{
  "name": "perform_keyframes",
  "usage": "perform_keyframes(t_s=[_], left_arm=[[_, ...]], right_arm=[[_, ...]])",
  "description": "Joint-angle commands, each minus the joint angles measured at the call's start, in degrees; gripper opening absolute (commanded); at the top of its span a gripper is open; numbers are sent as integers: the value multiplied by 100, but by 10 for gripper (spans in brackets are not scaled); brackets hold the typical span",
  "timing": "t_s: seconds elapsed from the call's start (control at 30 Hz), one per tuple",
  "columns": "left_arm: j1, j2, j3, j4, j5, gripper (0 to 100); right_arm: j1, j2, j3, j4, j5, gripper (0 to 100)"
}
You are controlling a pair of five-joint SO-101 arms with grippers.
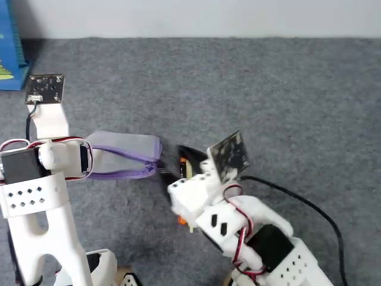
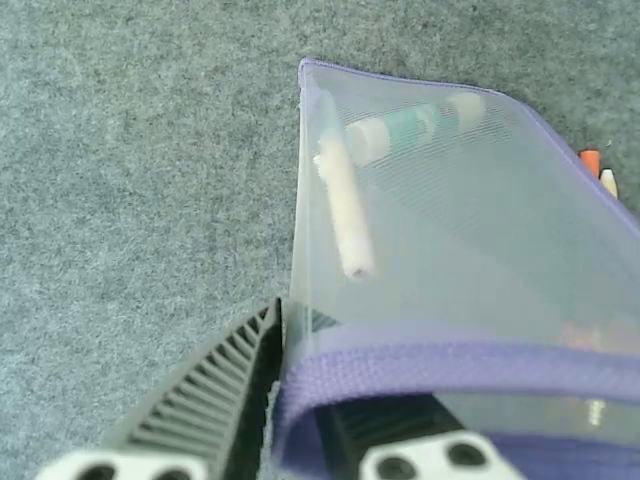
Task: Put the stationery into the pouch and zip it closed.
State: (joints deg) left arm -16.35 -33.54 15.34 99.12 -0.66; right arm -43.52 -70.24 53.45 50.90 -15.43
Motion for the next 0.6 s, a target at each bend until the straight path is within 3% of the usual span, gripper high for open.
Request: perform_keyframes(t_s=[0.0,0.17,0.37,0.57], left_arm=[[-62,-88,-101,123,26,12],[-62,-88,-101,123,26,12],[-62,-88,-101,123,26,12],[-62,-88,-101,123,26,12]], right_arm=[[479,-92,-246,875,-132,188],[910,-92,440,1059,-88,187],[945,-4,993,1051,-88,187],[1323,1200,835,848,-114,187]])
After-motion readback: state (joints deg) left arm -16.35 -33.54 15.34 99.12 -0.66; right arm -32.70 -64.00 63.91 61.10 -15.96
